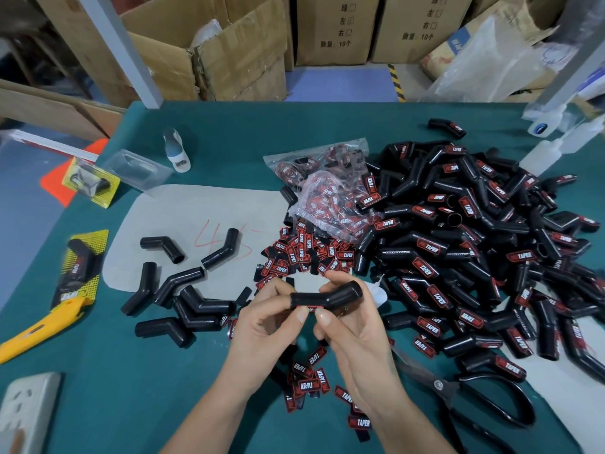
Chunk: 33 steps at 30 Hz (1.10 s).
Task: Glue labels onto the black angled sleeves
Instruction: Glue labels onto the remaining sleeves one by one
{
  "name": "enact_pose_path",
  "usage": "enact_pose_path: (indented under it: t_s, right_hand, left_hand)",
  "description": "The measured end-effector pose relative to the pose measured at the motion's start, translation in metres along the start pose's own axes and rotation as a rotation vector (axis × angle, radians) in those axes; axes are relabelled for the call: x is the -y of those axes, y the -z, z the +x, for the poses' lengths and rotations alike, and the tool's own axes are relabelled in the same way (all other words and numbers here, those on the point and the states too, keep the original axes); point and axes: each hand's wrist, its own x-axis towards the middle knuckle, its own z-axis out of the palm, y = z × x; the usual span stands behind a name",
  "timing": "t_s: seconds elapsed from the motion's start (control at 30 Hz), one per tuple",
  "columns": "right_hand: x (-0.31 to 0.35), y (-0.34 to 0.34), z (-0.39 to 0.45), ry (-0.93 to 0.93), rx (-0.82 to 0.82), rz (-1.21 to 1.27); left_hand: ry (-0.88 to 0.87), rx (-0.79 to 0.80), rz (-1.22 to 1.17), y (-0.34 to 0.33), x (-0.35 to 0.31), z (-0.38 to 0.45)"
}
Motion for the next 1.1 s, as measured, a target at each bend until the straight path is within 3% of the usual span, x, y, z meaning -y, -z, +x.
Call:
enact_pose_path:
  t_s: [1.1]
  right_hand:
    - [-0.004, 0.001, 0.001, -0.012, -0.009, -0.016]
  left_hand:
    - [0.043, -0.137, -0.098, -0.015, 0.002, -0.002]
